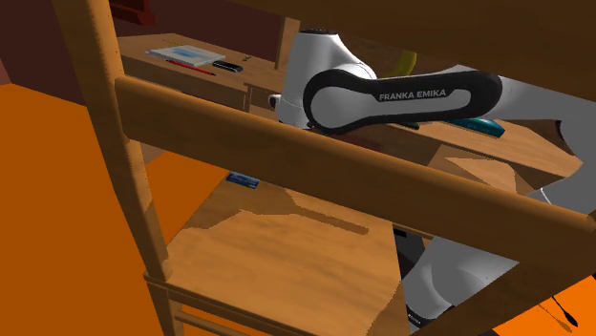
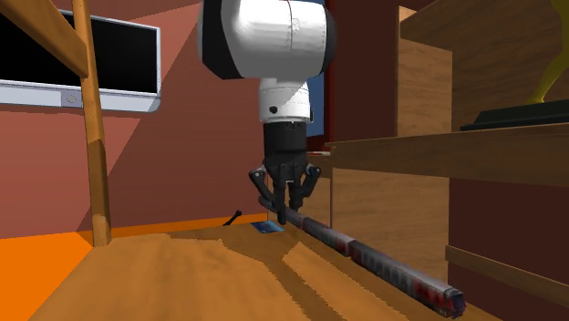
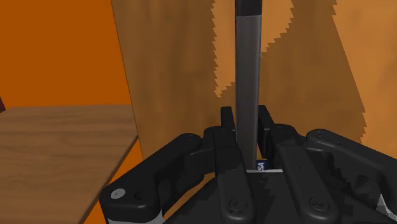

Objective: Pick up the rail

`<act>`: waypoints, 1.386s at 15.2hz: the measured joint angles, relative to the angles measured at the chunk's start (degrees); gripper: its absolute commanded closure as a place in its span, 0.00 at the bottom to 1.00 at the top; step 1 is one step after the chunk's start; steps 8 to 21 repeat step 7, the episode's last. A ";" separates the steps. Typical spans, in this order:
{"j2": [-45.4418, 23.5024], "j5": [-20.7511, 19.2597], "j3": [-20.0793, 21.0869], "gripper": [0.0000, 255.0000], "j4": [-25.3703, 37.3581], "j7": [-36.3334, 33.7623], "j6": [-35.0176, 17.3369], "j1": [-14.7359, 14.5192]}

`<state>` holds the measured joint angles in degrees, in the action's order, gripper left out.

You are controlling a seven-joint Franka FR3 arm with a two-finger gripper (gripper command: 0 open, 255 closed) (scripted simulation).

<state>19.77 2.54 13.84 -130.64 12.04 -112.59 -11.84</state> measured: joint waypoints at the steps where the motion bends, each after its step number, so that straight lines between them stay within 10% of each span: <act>1: 0.23 0.03 -0.02 1.00 0.51 -0.01 0.74 -0.02; 21: 0.70 -0.04 -0.33 1.00 4.61 0.23 5.30 0.09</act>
